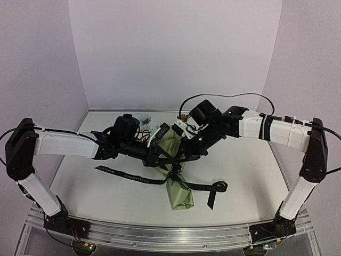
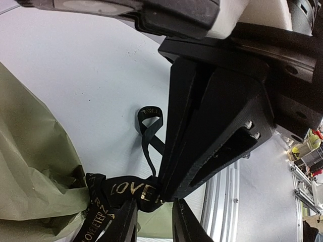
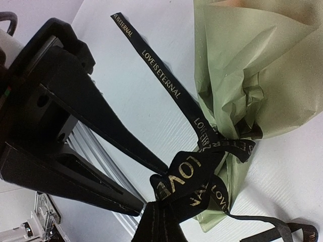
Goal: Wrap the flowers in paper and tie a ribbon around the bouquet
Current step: Cross the half-tied ribbon over the folded bouquet.
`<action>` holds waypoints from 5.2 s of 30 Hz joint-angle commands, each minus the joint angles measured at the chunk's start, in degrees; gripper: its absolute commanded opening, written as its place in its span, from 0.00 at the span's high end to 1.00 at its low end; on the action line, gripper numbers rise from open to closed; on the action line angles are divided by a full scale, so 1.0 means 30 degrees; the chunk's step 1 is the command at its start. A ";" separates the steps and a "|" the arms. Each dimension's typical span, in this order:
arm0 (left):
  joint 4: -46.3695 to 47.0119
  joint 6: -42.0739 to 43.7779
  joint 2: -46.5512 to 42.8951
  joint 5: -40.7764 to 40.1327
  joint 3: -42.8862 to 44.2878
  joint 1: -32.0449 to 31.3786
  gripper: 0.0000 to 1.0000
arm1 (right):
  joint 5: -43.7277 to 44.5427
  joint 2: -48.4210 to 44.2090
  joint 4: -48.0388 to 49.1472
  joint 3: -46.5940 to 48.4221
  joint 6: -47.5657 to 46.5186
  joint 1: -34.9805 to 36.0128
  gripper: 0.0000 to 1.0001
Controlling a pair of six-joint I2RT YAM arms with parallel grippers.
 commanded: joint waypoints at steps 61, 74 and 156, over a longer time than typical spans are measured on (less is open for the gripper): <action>0.0176 -0.3326 -0.1368 -0.5028 -0.0653 0.0793 1.00 | 0.4741 -0.4035 1.3755 -1.3464 -0.2840 0.1212 0.36; -0.0375 -0.3103 -0.1396 -0.4801 -0.0346 0.1203 1.00 | 0.3421 -0.4486 1.3029 -1.4607 -0.2587 0.1186 0.26; -0.0309 -0.3110 -0.0740 -0.2954 0.0115 0.2020 1.00 | -0.1223 -0.3700 0.9871 -1.2992 -0.1307 -0.1429 0.81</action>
